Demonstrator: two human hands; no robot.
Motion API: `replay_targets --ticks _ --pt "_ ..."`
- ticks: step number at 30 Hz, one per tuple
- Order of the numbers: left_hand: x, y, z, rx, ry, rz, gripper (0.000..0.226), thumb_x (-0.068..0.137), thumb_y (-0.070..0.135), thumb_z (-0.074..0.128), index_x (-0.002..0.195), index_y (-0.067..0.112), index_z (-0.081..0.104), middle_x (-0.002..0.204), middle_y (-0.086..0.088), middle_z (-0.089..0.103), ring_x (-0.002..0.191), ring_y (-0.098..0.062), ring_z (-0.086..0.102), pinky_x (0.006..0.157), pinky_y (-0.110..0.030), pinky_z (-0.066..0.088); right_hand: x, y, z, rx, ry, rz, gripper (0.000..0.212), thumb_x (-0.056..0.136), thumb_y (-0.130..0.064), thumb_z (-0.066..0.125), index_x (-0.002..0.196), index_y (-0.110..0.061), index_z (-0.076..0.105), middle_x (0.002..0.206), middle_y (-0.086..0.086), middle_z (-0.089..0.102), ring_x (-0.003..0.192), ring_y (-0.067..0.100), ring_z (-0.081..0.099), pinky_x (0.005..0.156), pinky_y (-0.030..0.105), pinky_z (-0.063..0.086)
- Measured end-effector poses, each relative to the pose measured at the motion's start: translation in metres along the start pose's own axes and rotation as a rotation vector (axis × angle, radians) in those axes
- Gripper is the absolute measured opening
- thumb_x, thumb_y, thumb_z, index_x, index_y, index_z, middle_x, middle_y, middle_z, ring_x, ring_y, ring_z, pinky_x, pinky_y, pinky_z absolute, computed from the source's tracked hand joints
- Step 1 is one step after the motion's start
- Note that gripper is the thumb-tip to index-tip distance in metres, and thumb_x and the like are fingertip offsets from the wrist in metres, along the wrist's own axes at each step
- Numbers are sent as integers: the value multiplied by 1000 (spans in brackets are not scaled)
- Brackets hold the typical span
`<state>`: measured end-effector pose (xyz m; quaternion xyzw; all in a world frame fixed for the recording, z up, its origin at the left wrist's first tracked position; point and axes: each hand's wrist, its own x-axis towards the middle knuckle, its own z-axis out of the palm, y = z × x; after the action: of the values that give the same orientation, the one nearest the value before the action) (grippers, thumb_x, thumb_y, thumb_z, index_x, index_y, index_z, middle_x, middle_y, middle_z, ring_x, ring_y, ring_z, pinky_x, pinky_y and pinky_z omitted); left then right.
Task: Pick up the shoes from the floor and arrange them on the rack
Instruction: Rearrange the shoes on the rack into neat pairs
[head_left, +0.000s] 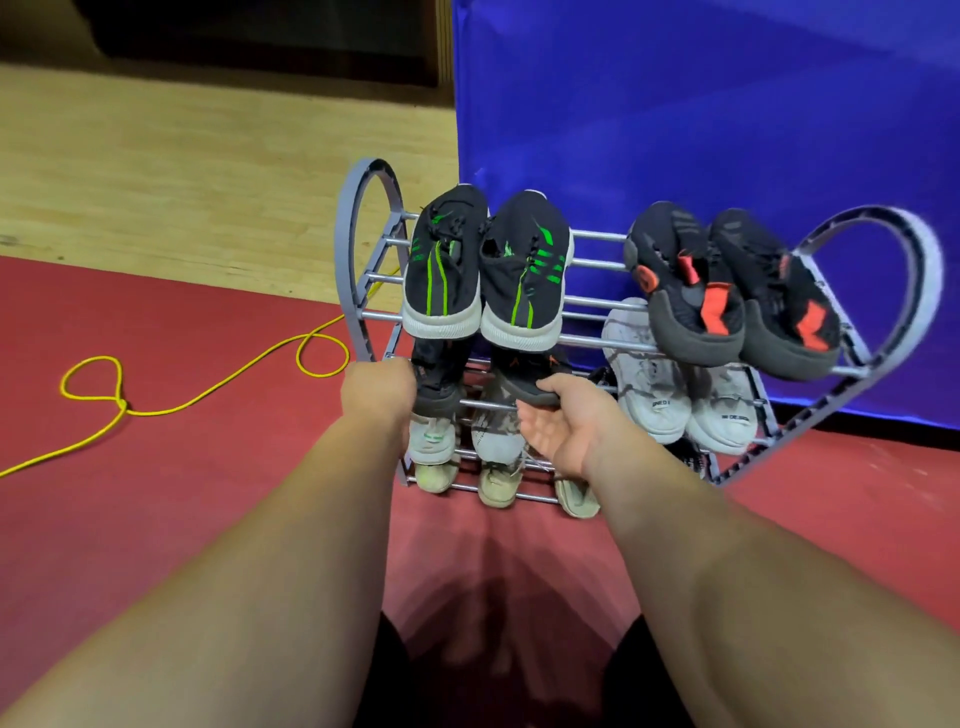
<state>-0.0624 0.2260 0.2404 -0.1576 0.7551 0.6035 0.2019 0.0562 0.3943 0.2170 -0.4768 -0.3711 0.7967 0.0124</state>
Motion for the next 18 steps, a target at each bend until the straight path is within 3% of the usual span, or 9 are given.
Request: replay_targets --ticks 3,7,11,14,18 --pt "-24 5 1 43 -151 56 6 78 14 56 84 14 58 70 -5 58 61 -28 54 50 -23 41 -24 -7 -16 10 -15 -38 24 96 -24 58 107 -5 67 80 9 72 63 16 67 49 25 54" --pt "-62 8 8 0 -266 123 16 89 -1 49 80 12 51 67 -7 49 50 -17 44 48 -25 35 -58 -17 -51 -30 -30 -54 34 92 -25 58 117 -2 64 77 11 71 52 15 63 45 22 51" --pt "-89 5 13 9 -311 130 17 91 4 49 75 8 56 65 -6 57 52 -17 47 50 -26 39 -98 -30 -95 -111 -75 -40 29 90 -28 55 100 -3 66 74 7 68 51 12 55 42 20 46" --pt "-105 4 16 28 -362 113 23 94 5 48 73 8 56 58 -1 58 53 -15 46 52 -25 39 -123 -35 -123 -175 -78 -59 35 84 -30 56 105 -5 67 91 9 69 47 10 54 42 19 44" --pt "-113 2 16 57 -375 118 20 92 6 49 73 8 56 62 -3 54 53 -15 47 51 -25 40 -151 -39 -149 -226 -78 -103 27 86 -31 53 81 -8 66 64 5 67 42 10 48 41 18 37"
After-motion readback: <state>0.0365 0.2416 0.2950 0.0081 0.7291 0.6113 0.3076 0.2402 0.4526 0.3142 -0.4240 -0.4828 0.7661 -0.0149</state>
